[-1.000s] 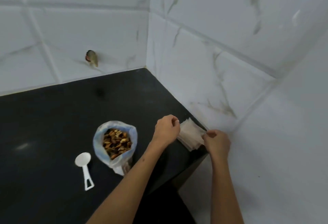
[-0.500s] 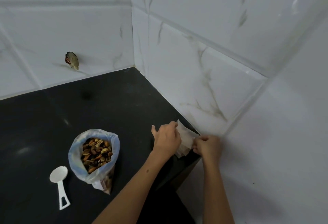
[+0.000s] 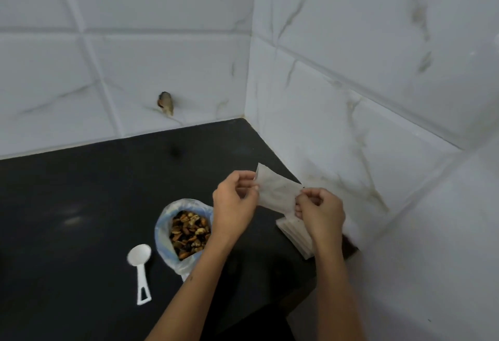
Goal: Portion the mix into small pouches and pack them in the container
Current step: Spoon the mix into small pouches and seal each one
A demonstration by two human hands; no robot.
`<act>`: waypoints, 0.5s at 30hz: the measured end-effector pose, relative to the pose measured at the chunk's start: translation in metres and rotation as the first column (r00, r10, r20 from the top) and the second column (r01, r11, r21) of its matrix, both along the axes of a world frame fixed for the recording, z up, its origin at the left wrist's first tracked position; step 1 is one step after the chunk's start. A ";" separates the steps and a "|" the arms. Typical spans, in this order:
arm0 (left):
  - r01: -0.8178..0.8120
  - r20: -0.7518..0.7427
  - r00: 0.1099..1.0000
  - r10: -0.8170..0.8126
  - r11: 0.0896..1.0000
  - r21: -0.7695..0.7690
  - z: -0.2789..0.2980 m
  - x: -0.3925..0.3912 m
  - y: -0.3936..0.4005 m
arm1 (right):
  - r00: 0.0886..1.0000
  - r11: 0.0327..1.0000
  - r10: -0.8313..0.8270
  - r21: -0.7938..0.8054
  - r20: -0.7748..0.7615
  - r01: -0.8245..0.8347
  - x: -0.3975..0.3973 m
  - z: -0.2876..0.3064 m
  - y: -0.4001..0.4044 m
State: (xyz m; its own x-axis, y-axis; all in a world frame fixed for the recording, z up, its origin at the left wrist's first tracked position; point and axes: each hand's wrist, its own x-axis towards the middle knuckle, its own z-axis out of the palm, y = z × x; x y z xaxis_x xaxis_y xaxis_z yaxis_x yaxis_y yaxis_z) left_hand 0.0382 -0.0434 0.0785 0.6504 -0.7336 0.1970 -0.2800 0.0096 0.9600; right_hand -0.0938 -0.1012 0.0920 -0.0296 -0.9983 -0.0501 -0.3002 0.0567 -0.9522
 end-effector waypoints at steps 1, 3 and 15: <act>-0.039 -0.019 0.999 0.038 0.999 -0.029 0.003 0.013 0.015 | 0.999 0.999 0.050 -0.005 -0.010 -0.050 0.016 0.003 0.008; -0.113 -0.038 0.993 0.111 0.992 -0.062 0.007 0.037 0.045 | 0.988 0.988 0.151 0.011 -0.025 -0.151 0.047 0.006 0.024; -0.470 0.108 0.872 0.477 0.878 -0.085 0.000 0.135 0.201 | 0.749 0.751 0.658 -0.004 -0.083 -0.660 0.215 0.003 0.173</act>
State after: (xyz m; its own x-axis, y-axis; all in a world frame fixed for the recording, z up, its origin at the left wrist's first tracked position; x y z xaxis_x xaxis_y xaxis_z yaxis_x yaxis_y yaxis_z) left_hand 0.1733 0.1578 0.0782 0.8855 -0.3292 0.3280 -0.3789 -0.1027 0.9197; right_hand 0.1211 0.0715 0.0948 0.6341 -0.7721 -0.0435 -0.3189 -0.2098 -0.9243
